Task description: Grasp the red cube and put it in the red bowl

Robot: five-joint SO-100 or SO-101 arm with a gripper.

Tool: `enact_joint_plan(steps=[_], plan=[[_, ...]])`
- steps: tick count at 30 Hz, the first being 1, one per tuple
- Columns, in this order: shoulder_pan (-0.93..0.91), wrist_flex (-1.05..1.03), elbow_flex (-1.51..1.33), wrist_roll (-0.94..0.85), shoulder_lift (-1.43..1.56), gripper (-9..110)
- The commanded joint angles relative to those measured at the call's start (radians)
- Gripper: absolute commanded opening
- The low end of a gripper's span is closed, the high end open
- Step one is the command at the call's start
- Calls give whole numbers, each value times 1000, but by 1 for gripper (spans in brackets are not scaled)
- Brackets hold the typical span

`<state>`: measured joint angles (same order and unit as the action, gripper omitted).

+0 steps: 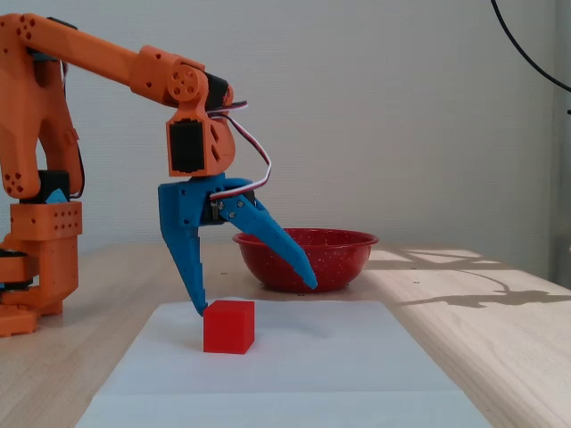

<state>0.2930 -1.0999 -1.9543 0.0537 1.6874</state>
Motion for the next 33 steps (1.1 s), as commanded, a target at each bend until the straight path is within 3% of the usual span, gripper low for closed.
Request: enact_joint_plan(steps=[1,22,33], plan=[[55,35,86,28,15,54],[44,147,84,41,-129,51],[74,114,117,5,-126,40]])
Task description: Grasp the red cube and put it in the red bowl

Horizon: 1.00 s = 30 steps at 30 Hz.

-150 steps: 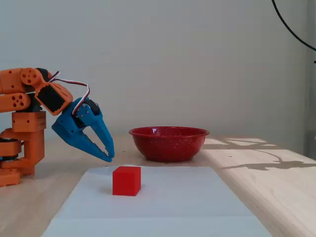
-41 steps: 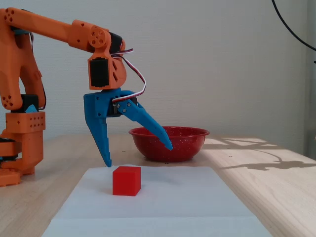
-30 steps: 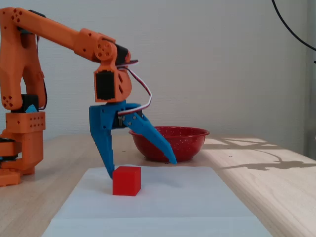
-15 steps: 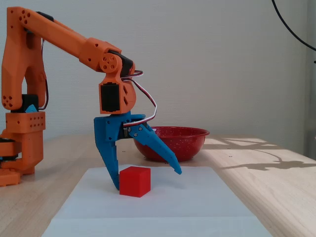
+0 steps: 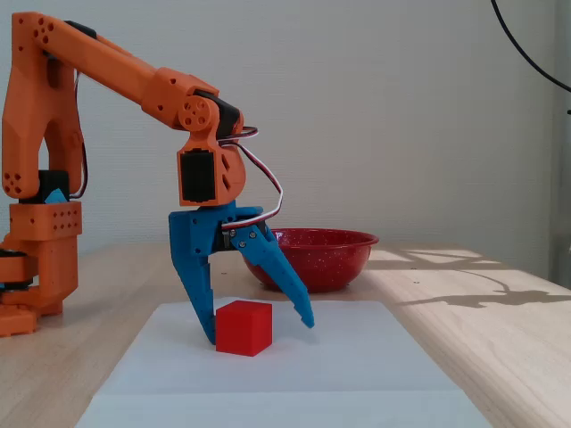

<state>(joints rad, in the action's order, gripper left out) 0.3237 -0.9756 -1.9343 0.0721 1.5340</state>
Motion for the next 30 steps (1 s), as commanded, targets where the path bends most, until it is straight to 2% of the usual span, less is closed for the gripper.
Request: enact_joint_plan(steps=[1,4,10,17,30], plan=[[46,-11,98,-15,29,38],[52,-5,98,-18,34,29],[57,8,98,-11,49,0],[52,-67,150,-52,81,0],[-52,-675,709,-170,140,0]])
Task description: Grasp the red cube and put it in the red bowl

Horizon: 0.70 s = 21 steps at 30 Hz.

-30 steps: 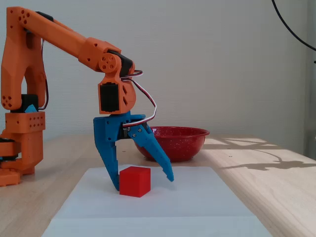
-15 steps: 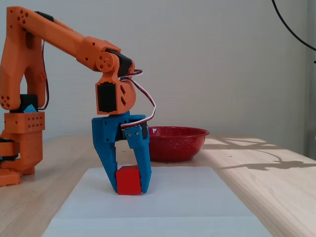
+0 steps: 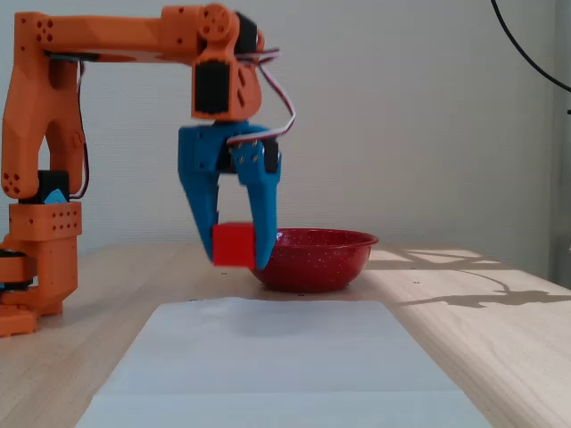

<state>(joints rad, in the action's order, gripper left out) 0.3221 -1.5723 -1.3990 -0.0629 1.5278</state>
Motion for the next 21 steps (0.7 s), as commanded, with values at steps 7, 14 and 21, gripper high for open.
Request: enact_joint_plan(steps=[7,14,21], plan=[[-170,-249,407,-95,166,0],[-367,-262,543,-172,167,0],[-618,-190,581,-261,167,0]])
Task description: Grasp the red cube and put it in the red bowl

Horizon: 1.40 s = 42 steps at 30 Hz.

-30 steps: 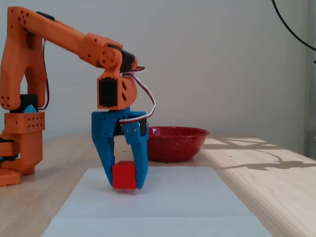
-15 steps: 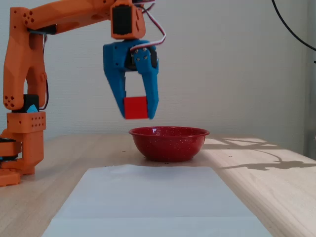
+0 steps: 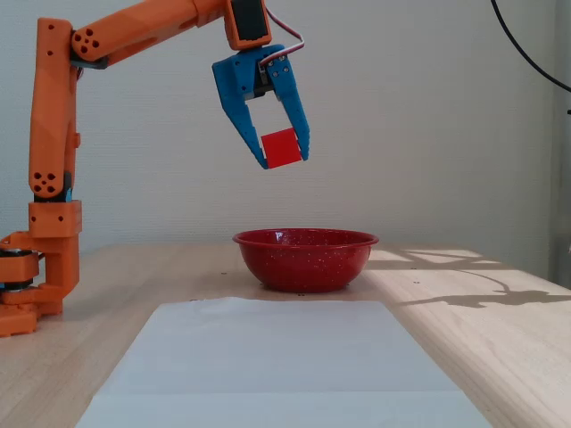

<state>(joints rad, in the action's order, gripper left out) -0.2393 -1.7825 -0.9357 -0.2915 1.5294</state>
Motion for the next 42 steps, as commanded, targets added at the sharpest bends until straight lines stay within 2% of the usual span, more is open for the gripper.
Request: enact_joint_plan(steps=[1,10,15,23,30,33,40,42], plan=[[-91,34,115,-43,163,0],[-287,215,14,-110,109,0],[-308,431,-158,-81,86,0],[-324,712,-445,15,72,25],[-325,759,-517,54,86,30],[-314,716,-483,34,98,27],[-256,505,-328,-17,158,1],[-230,443,-299,-23,190,0]])
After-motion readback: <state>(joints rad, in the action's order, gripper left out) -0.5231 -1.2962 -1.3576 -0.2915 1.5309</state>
